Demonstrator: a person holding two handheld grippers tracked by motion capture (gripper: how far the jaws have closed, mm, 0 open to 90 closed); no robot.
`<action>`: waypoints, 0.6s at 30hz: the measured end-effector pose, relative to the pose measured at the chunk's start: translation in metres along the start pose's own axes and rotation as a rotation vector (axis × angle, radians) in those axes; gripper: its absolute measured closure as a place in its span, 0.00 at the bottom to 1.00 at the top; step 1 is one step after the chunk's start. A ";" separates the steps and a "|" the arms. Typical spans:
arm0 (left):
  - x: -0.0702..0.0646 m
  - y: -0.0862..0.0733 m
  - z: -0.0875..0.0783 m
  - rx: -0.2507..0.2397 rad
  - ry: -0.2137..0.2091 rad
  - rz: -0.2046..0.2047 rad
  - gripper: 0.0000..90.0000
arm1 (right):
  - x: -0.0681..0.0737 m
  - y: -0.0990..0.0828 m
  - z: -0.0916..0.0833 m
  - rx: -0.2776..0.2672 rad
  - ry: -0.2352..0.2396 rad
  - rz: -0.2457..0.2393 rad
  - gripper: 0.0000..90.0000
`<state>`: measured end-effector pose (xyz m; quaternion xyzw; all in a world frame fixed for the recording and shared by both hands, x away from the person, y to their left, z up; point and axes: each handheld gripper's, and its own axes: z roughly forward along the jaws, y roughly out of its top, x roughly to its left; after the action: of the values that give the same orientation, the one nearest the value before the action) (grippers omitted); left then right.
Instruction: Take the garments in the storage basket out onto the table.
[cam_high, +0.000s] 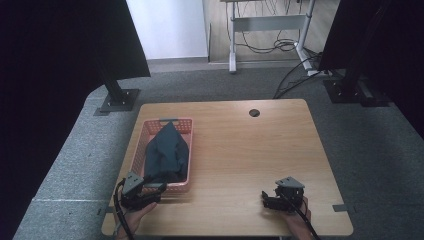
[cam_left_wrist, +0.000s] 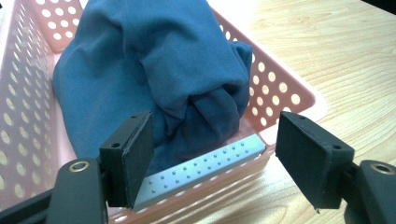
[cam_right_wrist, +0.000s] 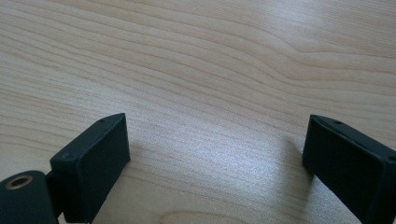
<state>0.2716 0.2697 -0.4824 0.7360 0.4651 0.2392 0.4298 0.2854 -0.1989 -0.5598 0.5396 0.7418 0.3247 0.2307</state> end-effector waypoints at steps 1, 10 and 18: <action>-0.001 0.002 0.001 -0.001 -0.001 0.002 0.31 | 0.000 0.000 0.000 0.000 0.000 0.000 0.08; -0.004 0.013 0.006 -0.006 -0.013 0.012 0.31 | 0.000 0.000 0.000 0.000 -0.001 0.001 0.08; -0.003 0.023 0.010 -0.005 -0.004 0.017 0.31 | 0.000 0.000 0.000 0.000 0.002 0.001 0.08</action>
<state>0.2887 0.2581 -0.4682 0.7393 0.4573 0.2427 0.4305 0.2852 -0.1987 -0.5597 0.5396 0.7417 0.3253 0.2300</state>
